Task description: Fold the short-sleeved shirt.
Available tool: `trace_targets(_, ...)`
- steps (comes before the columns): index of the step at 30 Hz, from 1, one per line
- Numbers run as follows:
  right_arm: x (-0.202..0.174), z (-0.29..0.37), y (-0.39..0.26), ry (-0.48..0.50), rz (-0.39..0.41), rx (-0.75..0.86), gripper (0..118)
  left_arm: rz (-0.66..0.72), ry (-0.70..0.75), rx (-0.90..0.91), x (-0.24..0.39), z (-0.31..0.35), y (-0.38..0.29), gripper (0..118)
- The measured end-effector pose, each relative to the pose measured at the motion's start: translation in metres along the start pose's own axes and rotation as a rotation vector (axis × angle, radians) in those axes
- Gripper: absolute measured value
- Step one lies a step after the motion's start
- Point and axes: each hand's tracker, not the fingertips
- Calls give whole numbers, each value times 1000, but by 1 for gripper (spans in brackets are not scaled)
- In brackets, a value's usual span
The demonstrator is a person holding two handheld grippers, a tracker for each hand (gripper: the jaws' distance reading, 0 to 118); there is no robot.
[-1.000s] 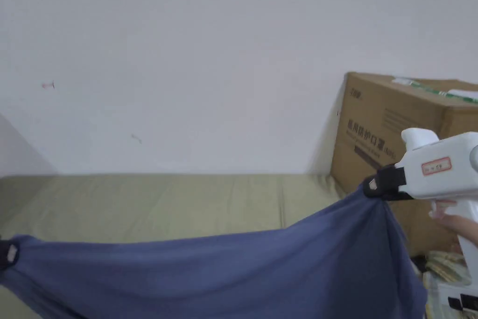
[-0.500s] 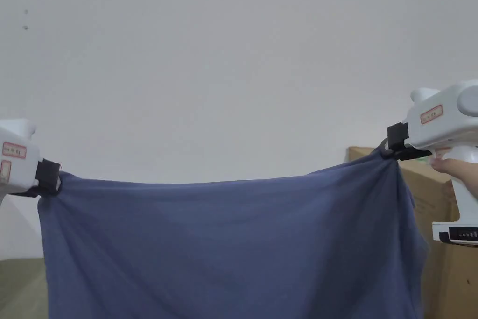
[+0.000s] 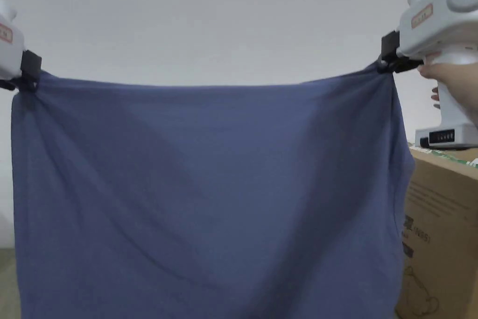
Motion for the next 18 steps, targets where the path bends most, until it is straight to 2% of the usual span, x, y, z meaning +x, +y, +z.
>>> trace_targets(7, -18, -43, -13, -35, 35, 26, 0, -20, 46, 4, 11, -44, -13, 0)
trace_targets(8, -28, -32, -40, -41, 29, 21, 0, -29, 48, -15, 13, -51, -24, 0)
trace_targets(12, -33, -70, -125, -34, -22, -136, 0, -37, 44, -167, 19, -82, -98, 0)
trace_targets(18, -29, -100, -342, 44, -37, -503, 0, -13, -42, -532, 27, -95, -288, 0)
